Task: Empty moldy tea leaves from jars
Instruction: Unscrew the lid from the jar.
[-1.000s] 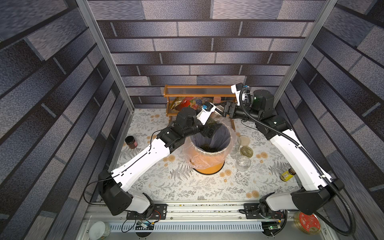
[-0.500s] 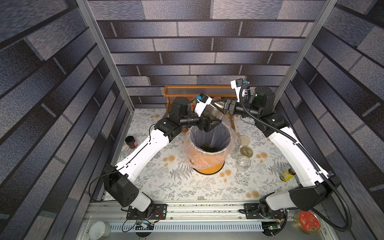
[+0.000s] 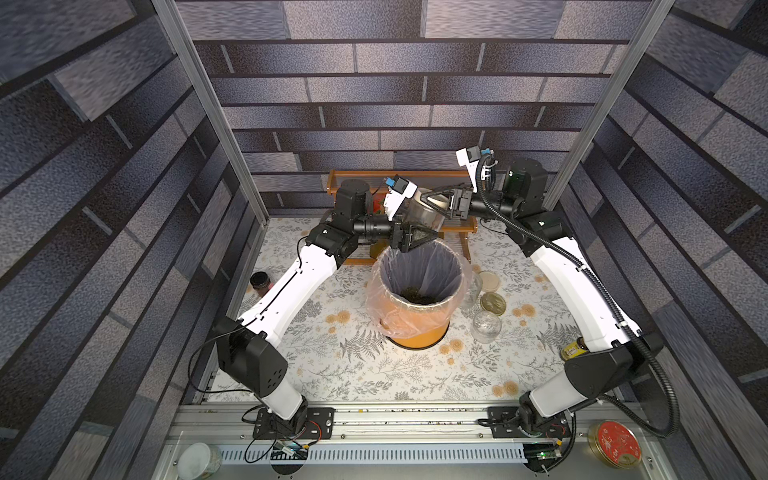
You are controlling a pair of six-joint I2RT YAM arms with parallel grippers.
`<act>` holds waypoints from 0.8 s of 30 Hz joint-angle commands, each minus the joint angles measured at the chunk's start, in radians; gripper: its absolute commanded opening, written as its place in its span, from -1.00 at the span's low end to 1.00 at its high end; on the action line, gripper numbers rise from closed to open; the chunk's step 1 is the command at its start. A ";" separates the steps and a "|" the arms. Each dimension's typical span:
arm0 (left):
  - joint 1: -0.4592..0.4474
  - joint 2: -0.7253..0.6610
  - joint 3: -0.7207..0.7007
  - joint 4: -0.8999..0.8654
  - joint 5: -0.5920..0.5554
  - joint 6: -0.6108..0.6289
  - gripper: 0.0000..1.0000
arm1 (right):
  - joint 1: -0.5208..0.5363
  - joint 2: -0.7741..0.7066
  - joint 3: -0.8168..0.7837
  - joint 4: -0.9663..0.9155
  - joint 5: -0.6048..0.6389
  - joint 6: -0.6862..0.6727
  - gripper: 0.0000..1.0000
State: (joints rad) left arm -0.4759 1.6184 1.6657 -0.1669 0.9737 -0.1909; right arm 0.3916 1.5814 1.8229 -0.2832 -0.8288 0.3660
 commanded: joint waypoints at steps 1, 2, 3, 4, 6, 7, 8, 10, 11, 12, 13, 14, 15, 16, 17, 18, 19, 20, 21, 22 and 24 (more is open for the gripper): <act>0.026 -0.013 0.092 0.177 0.099 -0.037 -0.39 | 0.002 0.019 0.035 -0.088 -0.167 -0.083 -0.30; 0.025 -0.010 0.096 0.178 0.108 -0.032 -0.39 | 0.003 0.023 0.043 -0.098 -0.178 -0.093 -0.29; 0.024 -0.008 0.098 0.179 0.116 -0.029 -0.39 | 0.001 0.026 0.051 -0.109 -0.185 -0.104 -0.28; 0.023 -0.006 0.101 0.179 0.118 -0.025 -0.40 | 0.001 0.029 0.057 -0.119 -0.185 -0.113 -0.27; 0.023 -0.006 0.104 0.178 0.117 -0.020 -0.39 | 0.000 0.034 0.065 -0.131 -0.184 -0.121 -0.23; 0.023 -0.008 0.102 0.176 0.114 -0.016 -0.39 | 0.000 0.035 0.065 -0.132 -0.181 -0.119 -0.20; 0.023 -0.009 0.101 0.175 0.110 -0.012 -0.39 | 0.000 0.037 0.067 -0.134 -0.177 -0.118 -0.16; 0.022 -0.015 0.098 0.163 0.097 0.001 -0.39 | -0.002 0.037 0.068 -0.144 -0.162 -0.119 0.00; 0.020 -0.019 0.098 0.149 0.089 0.012 -0.39 | -0.001 0.036 0.067 -0.152 -0.147 -0.119 0.16; 0.018 -0.024 0.097 0.131 0.080 0.028 -0.39 | -0.001 0.034 0.069 -0.161 -0.128 -0.119 0.33; 0.015 -0.028 0.098 0.112 0.069 0.044 -0.39 | -0.001 0.032 0.069 -0.170 -0.112 -0.120 0.43; 0.009 -0.034 0.098 0.087 0.058 0.068 -0.39 | -0.001 0.029 0.071 -0.179 -0.092 -0.119 0.53; 0.002 -0.040 0.098 0.058 0.039 0.097 -0.39 | 0.000 0.026 0.071 -0.187 -0.072 -0.117 0.64; -0.005 -0.046 0.100 0.027 0.023 0.125 -0.39 | -0.001 0.022 0.069 -0.188 -0.056 -0.110 0.72; -0.014 -0.051 0.101 -0.018 0.001 0.159 -0.39 | 0.000 0.016 0.062 -0.184 -0.038 -0.096 0.79; -0.023 -0.056 0.102 -0.053 -0.024 0.190 -0.39 | 0.000 0.011 0.055 -0.179 -0.020 -0.083 0.84; -0.032 -0.062 0.100 -0.077 -0.047 0.215 -0.39 | -0.001 0.007 0.049 -0.175 -0.007 -0.073 0.87; -0.041 -0.068 0.096 -0.096 -0.069 0.238 -0.39 | 0.001 0.002 0.043 -0.174 0.013 -0.064 0.91; -0.050 -0.077 0.088 -0.107 -0.107 0.256 -0.39 | 0.001 -0.001 0.040 -0.177 0.038 -0.054 0.93; -0.059 -0.086 0.078 -0.112 -0.133 0.268 -0.39 | 0.001 -0.008 0.036 -0.182 0.056 -0.049 0.94; -0.077 -0.105 0.059 -0.117 -0.179 0.291 -0.39 | 0.001 -0.023 0.018 -0.184 0.094 -0.032 0.96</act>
State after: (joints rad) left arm -0.5251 1.6108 1.7100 -0.2970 0.8734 -0.0006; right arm 0.3866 1.5936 1.8675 -0.4316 -0.8165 0.3035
